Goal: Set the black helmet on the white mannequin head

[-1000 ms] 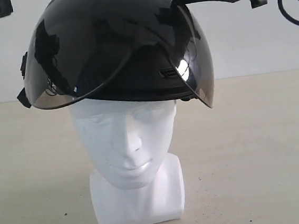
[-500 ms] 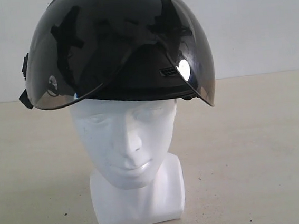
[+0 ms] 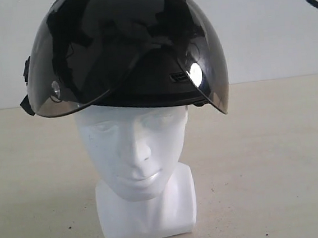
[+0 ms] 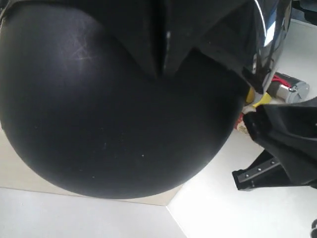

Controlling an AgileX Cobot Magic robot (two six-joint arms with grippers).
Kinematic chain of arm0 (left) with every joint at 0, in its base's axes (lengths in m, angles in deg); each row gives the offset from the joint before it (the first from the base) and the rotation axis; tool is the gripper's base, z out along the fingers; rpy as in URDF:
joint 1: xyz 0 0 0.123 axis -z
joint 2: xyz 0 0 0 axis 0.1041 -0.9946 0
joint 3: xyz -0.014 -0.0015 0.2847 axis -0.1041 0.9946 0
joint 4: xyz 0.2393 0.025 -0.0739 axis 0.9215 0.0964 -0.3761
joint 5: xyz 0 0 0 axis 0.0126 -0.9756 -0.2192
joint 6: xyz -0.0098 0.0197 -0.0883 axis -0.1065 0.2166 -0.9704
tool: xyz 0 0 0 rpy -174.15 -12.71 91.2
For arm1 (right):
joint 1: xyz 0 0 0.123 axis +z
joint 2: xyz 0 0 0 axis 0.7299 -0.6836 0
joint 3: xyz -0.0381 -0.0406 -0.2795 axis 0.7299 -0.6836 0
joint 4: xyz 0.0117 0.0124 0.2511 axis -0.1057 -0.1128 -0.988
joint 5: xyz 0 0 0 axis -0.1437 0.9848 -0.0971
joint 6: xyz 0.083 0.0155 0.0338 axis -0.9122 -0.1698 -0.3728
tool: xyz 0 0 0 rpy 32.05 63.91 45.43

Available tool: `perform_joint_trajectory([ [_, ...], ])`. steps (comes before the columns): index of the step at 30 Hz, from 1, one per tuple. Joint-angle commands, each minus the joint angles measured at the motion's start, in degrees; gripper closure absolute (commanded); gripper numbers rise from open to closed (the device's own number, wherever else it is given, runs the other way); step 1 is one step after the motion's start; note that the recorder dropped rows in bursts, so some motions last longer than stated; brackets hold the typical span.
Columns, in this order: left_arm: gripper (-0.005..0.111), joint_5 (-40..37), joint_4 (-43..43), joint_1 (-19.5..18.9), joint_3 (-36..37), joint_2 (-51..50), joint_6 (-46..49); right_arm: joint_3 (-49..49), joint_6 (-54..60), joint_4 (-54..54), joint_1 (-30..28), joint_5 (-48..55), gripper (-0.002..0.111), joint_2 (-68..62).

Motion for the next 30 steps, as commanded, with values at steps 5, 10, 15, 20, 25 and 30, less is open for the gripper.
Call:
perform_joint_trajectory([
  [5, 0.102, 2.57, -0.13, 0.82, 3.64, -0.63, -0.49, 0.33, -1.14, 0.89, 0.36, 5.44, 0.108, 0.29],
  [10, 0.102, 2.57, -0.13, 0.82, 7.69, -0.51, -0.49, 0.33, -1.14, 0.89, 0.36, 6.99, 0.108, 0.29],
  [15, 0.102, 2.57, -0.13, 0.82, 11.64, 0.32, -0.49, 0.33, -1.04, 0.89, 0.36, 8.24, 0.108, 0.29],
  [20, 0.102, 2.57, -0.13, 0.82, 14.40, 2.01, -0.49, 0.33, -1.04, 0.89, 0.36, 8.76, 0.108, 0.29],
  [25, 0.102, 1.20, -0.13, 0.82, 17.01, 4.74, 0.17, 0.11, -0.65, 0.89, 0.50, 8.88, 0.108, 0.29],
  [30, 0.102, 0.17, -0.13, 0.82, 19.16, 5.44, 0.42, -1.78, -0.52, 1.51, 3.35, 7.52, 0.108, 0.29],
])
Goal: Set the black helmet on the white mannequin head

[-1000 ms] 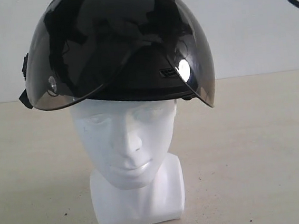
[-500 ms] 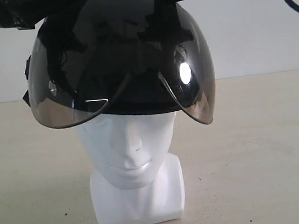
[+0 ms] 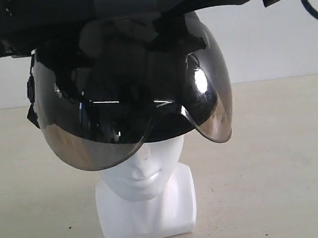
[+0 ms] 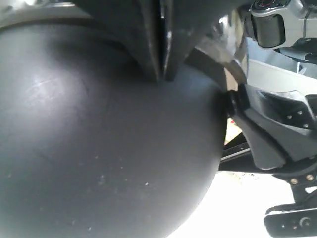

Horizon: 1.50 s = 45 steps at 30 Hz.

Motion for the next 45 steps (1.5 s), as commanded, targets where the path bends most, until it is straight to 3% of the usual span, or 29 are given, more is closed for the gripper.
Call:
perform_joint_trajectory([
  [1, 0.102, -2.37, 7.47, 0.43, 2.89, -0.35, 0.42, -1.89, 0.55, 1.80, 2.82, -0.48, 0.108, 0.08],
  [30, 0.102, -8.88, 7.47, 0.43, 4.71, -0.35, 2.08, -16.90, -0.77, 5.02, 3.87, -6.96, 0.108, 0.23],
  [45, 0.102, -9.17, 7.47, 0.43, 4.71, -0.35, 2.08, -17.44, -0.56, 7.06, 3.87, -7.91, 0.108, 0.23],
])
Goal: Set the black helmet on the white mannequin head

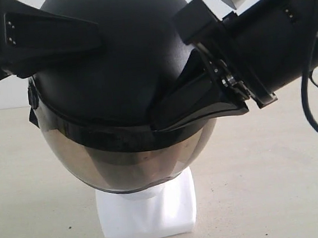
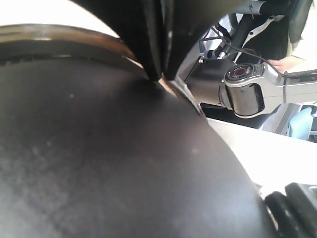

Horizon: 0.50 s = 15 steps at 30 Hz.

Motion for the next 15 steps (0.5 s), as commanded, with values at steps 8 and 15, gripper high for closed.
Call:
perform_joint_trajectory([
  [8, 0.102, -8.95, 5.49, -0.15, 1.30, -1.55, -0.55, -0.96, 0.35, 9.79, -0.79, -7.60, 0.108, -1.83],
  [15, 0.102, -8.95, 5.49, -0.26, 1.30, -1.55, -1.70, -0.56, -2.37, 10.16, -0.93, -9.89, 0.108, 2.95],
])
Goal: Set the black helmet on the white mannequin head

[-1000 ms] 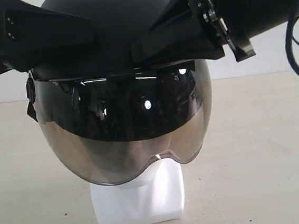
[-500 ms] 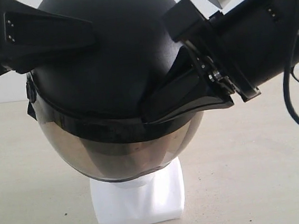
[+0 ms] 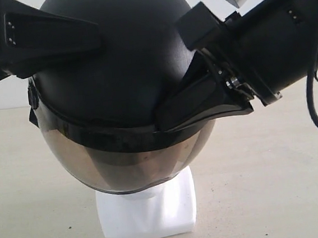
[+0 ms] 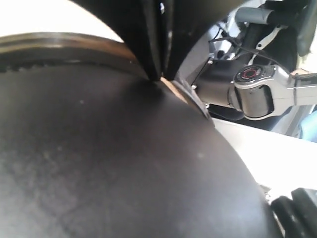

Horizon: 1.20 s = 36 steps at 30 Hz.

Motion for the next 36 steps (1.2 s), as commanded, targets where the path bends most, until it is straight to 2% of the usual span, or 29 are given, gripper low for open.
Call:
perform_joint_trajectory([
  [1, 0.102, -9.06, 5.37, -0.26, 1.30, -1.55, -1.60, 0.00, -3.17, 8.86, -1.02, -9.82, 0.108, 3.34],
  [5, 0.102, -10.37, 5.37, -0.26, 1.30, -0.54, -2.84, 2.50, -9.77, 14.99, -1.02, -11.81, 0.108, 8.45],
  [10, 0.102, -13.54, 5.37, -0.68, 1.30, 4.09, -2.84, 5.16, -23.58, 34.72, -1.02, -14.70, 0.108, 11.88],
  [13, 0.102, -13.80, 5.37, -2.87, 1.30, 7.12, -2.84, 5.31, -27.70, 42.57, -1.02, -16.44, 0.108, 10.62],
  [19, 0.102, -13.55, 5.37, -7.91, 1.83, 8.48, -2.84, 5.31, -26.65, 43.52, -1.02, -21.26, 0.108, 3.32],
  [24, 0.102, -11.62, 5.37, -11.55, 5.84, 6.73, -2.84, 5.58, -24.92, 43.68, -1.02, -23.56, 0.108, 0.23],
  [29, 0.102, -14.39, 5.37, -11.75, 11.07, 5.27, -2.84, 5.58, -24.92, 44.11, -1.02, -23.02, 0.108, 0.23],
  [36, 0.102, -13.17, 5.37, -11.75, 11.63, 2.35, -2.50, 5.58, -24.92, 44.46, -1.02, -21.79, 0.108, 0.43],
])
